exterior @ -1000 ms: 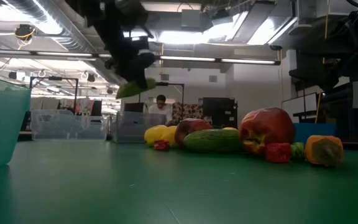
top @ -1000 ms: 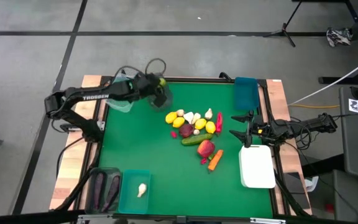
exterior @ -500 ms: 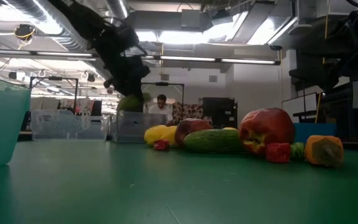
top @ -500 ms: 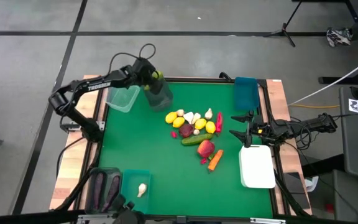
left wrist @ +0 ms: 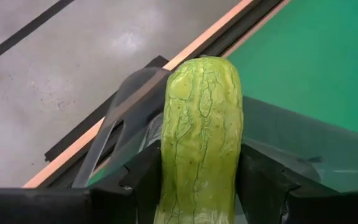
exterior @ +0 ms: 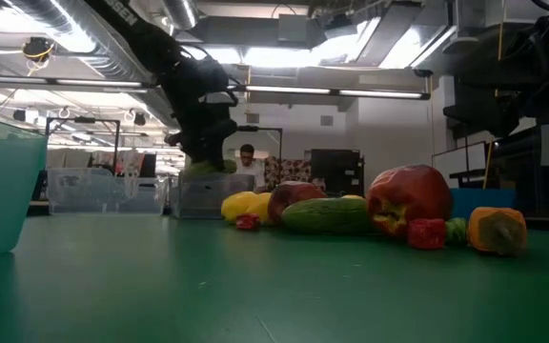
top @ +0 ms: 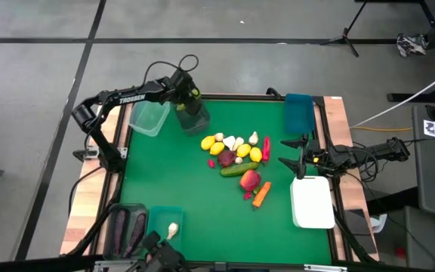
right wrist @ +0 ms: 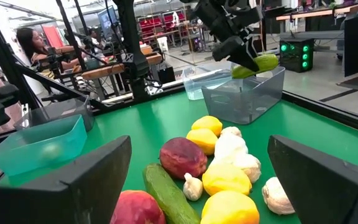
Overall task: Sort produce into baskets
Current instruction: Put the cucumber into the top black bin
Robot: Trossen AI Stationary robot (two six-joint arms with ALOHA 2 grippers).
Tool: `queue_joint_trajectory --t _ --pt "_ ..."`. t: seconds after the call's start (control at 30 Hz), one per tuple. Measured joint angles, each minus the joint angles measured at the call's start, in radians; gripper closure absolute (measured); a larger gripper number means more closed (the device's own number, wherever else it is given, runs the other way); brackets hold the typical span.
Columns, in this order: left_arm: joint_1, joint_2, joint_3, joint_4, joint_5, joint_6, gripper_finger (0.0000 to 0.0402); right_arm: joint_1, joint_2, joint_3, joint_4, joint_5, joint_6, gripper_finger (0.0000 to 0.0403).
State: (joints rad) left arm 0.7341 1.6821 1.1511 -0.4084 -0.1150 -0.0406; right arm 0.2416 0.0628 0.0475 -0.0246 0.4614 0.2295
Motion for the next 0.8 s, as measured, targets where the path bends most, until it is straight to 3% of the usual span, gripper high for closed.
queue_joint_trajectory --t 0.3,0.5,0.57,0.67,0.8 --pt "0.0 -0.001 0.001 -0.015 0.0 0.016 0.0163 0.0 0.0 0.0 0.0 0.0 0.0 0.0027" --pt "-0.001 -0.019 0.019 -0.099 0.006 0.023 0.0143 0.0 0.0 0.0 0.0 0.0 0.0 0.0027" --pt "-0.012 -0.037 0.045 -0.129 0.046 0.01 0.0142 0.0 0.0 0.0 0.0 0.0 0.0 0.0027" --pt "-0.053 -0.07 0.08 -0.146 0.192 0.021 0.0142 0.0 0.0 0.0 0.0 -0.001 0.0 0.0027" --pt "-0.176 -0.098 0.092 -0.122 0.327 0.091 0.0141 0.0 0.0 0.0 0.0 -0.001 0.0 0.0027"
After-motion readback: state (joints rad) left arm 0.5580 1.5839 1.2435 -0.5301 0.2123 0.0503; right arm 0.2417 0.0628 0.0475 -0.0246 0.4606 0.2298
